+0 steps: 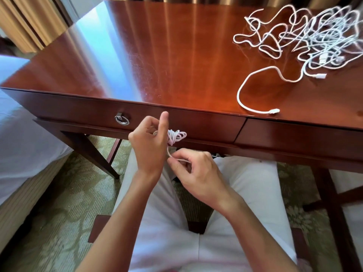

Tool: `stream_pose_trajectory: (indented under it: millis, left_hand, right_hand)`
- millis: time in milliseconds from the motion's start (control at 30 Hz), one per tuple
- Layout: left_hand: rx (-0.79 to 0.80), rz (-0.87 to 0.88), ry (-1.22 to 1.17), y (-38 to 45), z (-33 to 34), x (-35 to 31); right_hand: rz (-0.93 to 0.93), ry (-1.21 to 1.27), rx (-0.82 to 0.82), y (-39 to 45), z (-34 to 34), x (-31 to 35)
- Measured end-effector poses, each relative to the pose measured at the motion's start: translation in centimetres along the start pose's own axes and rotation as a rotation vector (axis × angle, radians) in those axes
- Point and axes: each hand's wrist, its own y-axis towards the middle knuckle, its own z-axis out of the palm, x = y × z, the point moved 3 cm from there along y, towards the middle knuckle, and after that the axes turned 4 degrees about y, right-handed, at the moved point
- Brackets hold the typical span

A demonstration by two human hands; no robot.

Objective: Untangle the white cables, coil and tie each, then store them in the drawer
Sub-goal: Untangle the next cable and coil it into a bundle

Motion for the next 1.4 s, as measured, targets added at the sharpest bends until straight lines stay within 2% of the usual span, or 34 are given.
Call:
stream_pose_trajectory:
  millis: [100,167,267,400,467,600,767,900,967,1067,1133,1233,1300,1400]
  left_hand:
    - [0.078,0.171,0.142,-0.4,0.2,-0.2]
    - [0.147,0.224,0.143,-0.4,0.3,-0.1]
    - [0.267,0.192,0.033,-0.3,0.2,0.1]
    - [0.459,0.060,-0.230,-0.8,-0.3,-0.8]
    - [0.417,-0.011,-0.313,-1.0,-0.2,-1.5]
    - [0.190,-0.141,-0.414,-1.0,0.5,-2.2]
    - [-0.051,-0.156,-0.297,-0.5,0.4,-1.6]
    - [-0.031,-0.023,-0.065,-0.4,0.4,-0.9]
    - [0.037,0.060,0.024,-0.4,0.4,-0.7]
    - [0.158,0.126,0.056,-0.5,0.5,-0.6]
    - [0.225,0.136,-0.002,-0.7,0.7,-0.8]
    - [0.319,0.061,-0.180,-1.2,0.7,-1.8]
    - [0.316,-0.002,-0.273,-1.4,0.5,-2.4]
    - [0.221,-0.120,-0.334,-1.2,0.3,-2.7]
  right_hand:
    - [-0.098,-0.176,0.013,0.5,-1.4,0.8]
    - [-0.152,-0.237,0.011,1.0,-2.5,1.3]
    - [-0.181,-0.237,-0.027,2.1,-4.7,1.5]
    - [-0.210,-0.094,-0.006,3.3,-5.7,-0.1]
    - [-0.207,-0.051,-0.029,3.2,-5.0,-1.1]
    - [-0.182,-0.063,-0.023,2.3,-2.3,-2.0]
    - [-0.165,-0.171,0.000,1.0,-0.9,-1.8]
    - [-0.176,-0.284,0.019,0.4,-1.5,-0.2]
    - [-0.210,-0.189,-0.034,0.5,-2.7,1.0]
    - [-0.107,0.227,-0.092,0.9,-4.4,2.3]
    - [-0.005,0.519,-0.130,1.6,-4.8,2.0]
    - [0.117,0.764,-0.225,2.7,-5.0,0.5]
    - [0.155,0.852,-0.261,3.0,-4.9,-0.4]
    - [0.113,0.762,-0.269,2.8,-3.9,-1.1]
